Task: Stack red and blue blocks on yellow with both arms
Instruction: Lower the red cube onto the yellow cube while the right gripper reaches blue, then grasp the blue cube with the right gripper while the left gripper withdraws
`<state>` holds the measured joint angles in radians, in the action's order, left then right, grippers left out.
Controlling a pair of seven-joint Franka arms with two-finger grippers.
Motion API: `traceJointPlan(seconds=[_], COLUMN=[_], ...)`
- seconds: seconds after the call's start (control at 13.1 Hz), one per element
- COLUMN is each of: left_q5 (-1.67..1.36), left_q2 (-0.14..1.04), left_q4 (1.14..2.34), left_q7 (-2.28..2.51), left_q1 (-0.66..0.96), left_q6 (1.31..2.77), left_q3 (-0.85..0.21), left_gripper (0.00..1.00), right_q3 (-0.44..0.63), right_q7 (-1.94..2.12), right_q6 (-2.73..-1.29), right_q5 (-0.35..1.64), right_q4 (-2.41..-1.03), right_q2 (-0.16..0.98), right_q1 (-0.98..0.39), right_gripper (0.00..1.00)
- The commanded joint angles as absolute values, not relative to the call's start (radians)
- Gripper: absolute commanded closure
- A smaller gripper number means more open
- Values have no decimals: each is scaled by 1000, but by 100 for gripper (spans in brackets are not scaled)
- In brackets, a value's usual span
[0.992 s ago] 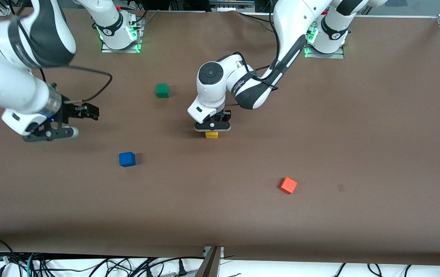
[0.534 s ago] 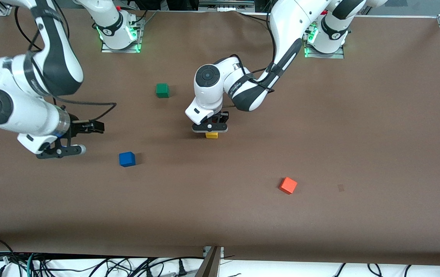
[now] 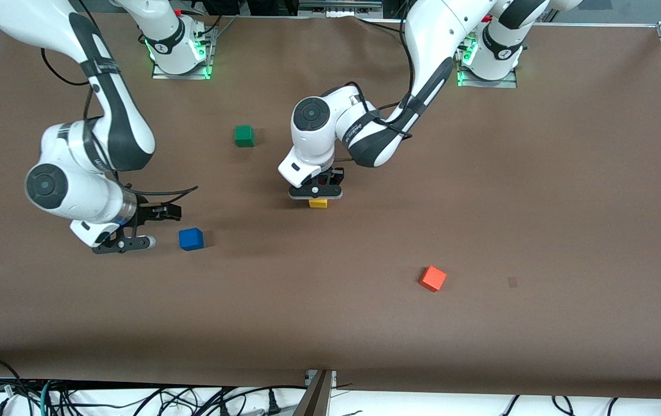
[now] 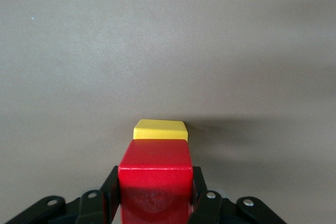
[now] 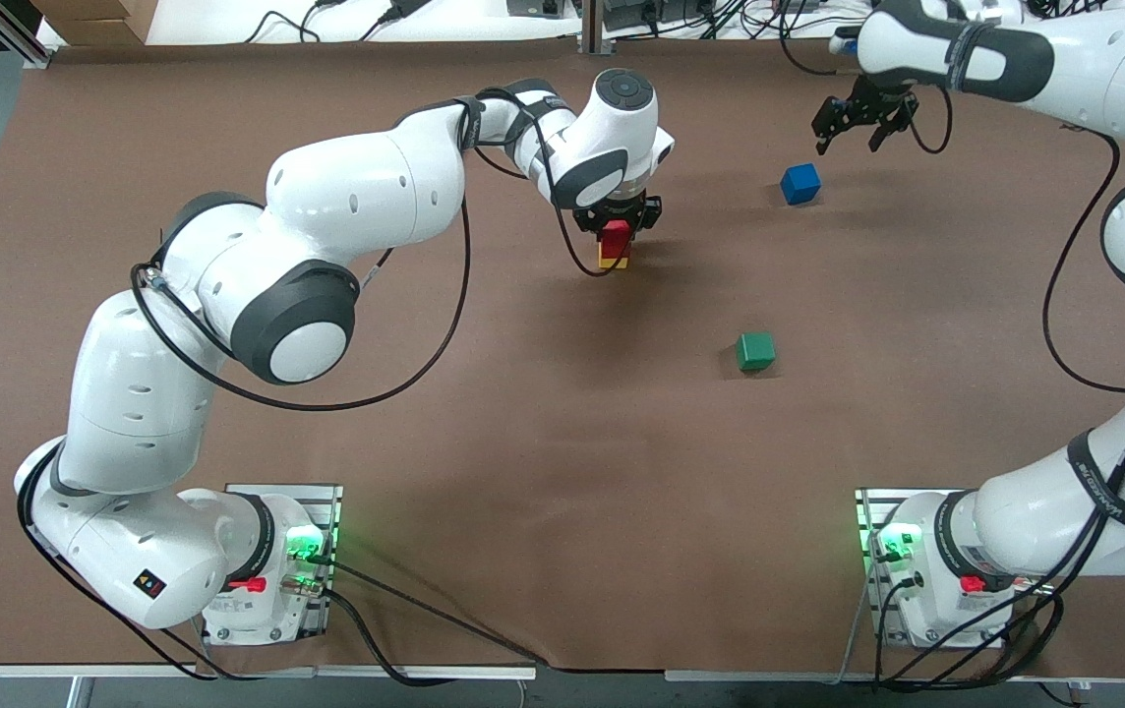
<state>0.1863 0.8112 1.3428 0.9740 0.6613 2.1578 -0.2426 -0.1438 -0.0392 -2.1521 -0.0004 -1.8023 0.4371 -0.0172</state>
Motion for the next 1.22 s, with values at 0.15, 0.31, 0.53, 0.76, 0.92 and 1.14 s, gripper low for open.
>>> traceJointPlan(seconds=[0.15,0.31,0.53,0.76,0.92,1.14], left_q5=[204,198,198,198,198,158], left_q2=[827,804,708,582,485,349], left_q4=[1299,1299,1318,1374,1422,1505], left_q7=[992,996,985,974,909,740], left_q1=[667,661,595,487,392,260], left_q6=[2137,2122,2056,2011,2003,1939], left_q3=[-227,-225,-225,-225,-225,-225], left_gripper=[0,0,0,0,0,0], right_q3=[-153,-156,-156,-153,-153,-153], right_q7=[-60,-60,-58,-45,-40,-40], right_q6=[-2468,-2473,-2473,-2479,-2499,-2496], right_q5=[17,15,12,2,-2,-8], right_q4=[-1970,-1951,-1901,-1850,-1844,-1822], right_q2=[480,506,552,607,615,623], right_q1=[-20,-34,-52,-41,-43,-43], right_gripper=[0,0,0,7,11,33])
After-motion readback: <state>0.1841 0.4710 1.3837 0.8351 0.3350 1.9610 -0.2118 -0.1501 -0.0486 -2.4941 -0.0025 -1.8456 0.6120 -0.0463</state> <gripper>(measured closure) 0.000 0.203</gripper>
